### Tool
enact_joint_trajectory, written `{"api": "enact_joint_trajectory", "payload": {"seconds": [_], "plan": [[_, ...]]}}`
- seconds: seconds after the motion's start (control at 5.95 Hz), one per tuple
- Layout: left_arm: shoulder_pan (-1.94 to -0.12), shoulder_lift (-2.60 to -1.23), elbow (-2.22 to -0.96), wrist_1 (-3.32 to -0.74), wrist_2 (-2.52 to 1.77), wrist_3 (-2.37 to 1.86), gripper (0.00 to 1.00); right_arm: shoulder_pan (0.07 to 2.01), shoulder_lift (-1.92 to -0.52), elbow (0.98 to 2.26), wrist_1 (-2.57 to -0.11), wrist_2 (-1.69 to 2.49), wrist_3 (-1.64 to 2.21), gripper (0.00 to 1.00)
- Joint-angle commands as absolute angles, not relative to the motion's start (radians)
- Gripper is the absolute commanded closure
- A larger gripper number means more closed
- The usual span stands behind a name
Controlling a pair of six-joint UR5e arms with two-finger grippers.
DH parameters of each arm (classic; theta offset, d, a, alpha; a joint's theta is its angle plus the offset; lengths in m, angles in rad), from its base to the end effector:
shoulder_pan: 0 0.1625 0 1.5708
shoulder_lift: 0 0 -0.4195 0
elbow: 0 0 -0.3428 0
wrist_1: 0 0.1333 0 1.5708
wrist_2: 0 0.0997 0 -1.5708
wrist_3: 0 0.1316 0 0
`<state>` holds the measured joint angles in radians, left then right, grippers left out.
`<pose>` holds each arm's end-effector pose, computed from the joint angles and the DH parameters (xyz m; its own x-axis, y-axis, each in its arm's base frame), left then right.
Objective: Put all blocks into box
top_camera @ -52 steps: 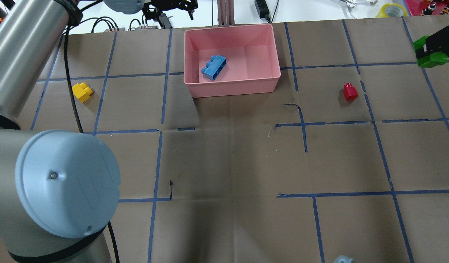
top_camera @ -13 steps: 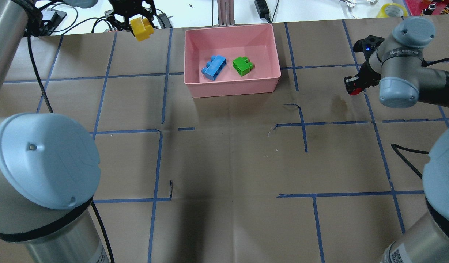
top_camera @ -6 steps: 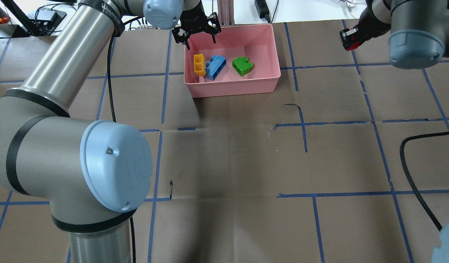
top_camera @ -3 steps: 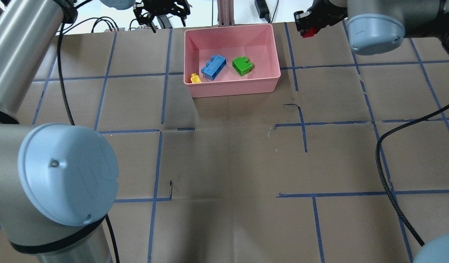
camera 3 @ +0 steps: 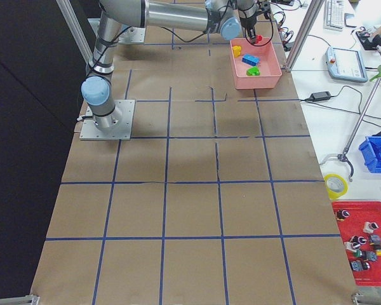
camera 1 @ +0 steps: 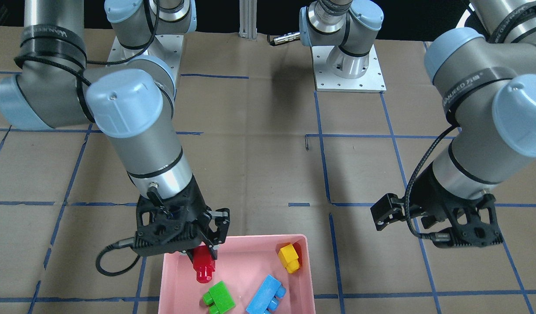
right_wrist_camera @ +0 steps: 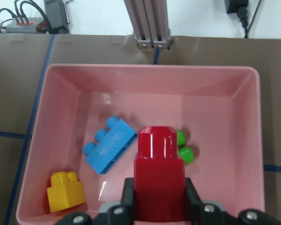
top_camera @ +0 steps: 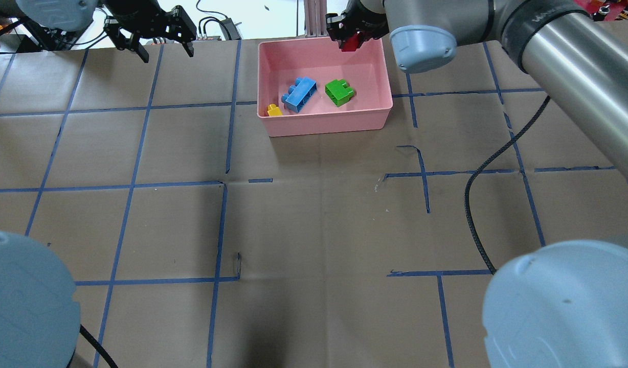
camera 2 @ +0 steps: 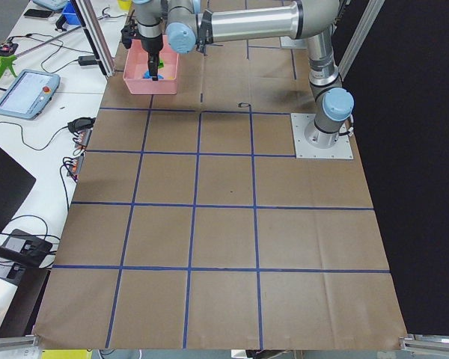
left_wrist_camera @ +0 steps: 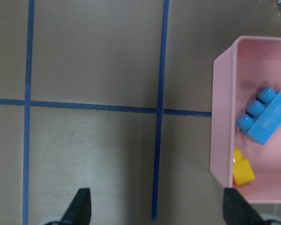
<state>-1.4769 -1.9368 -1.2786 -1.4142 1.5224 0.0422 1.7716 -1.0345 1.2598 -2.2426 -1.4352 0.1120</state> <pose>-0.0826 -0.6127 0.4062 -0.9979 -0.0477 0.0447 -0.0514 0.9951 -0.0847 0.2866 -0.6506 0.3720 -0.9734 -0.1544 -0.1694 -0.0716 0.9068 -0.4155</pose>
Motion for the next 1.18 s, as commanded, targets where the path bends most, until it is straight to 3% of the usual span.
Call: {"api": "enact_joint_trajectory", "payload": {"seconds": [0.0,0.5,0.67,1.01], "plan": [[-1.482,-1.751,-1.412,-1.451,1.538,0.028,0.00,1.808,-0.951,1.183,-2.292,-1.474,0.100,0.04],[-1.543,-1.642,-1.474,-1.488,1.542,0.028,0.00,1.815,-0.971,1.195,-2.275,-1.511,0.095,0.00],[-1.554,-1.640,-1.491,-1.486,1.557,0.031,0.00,1.810,-1.033,1.212,-2.229,-1.561,0.081,0.00],[-1.554,-1.628,-1.515,-1.477,1.578,0.037,0.00,1.763,-1.225,1.290,-1.870,-1.621,0.066,0.00]]}}
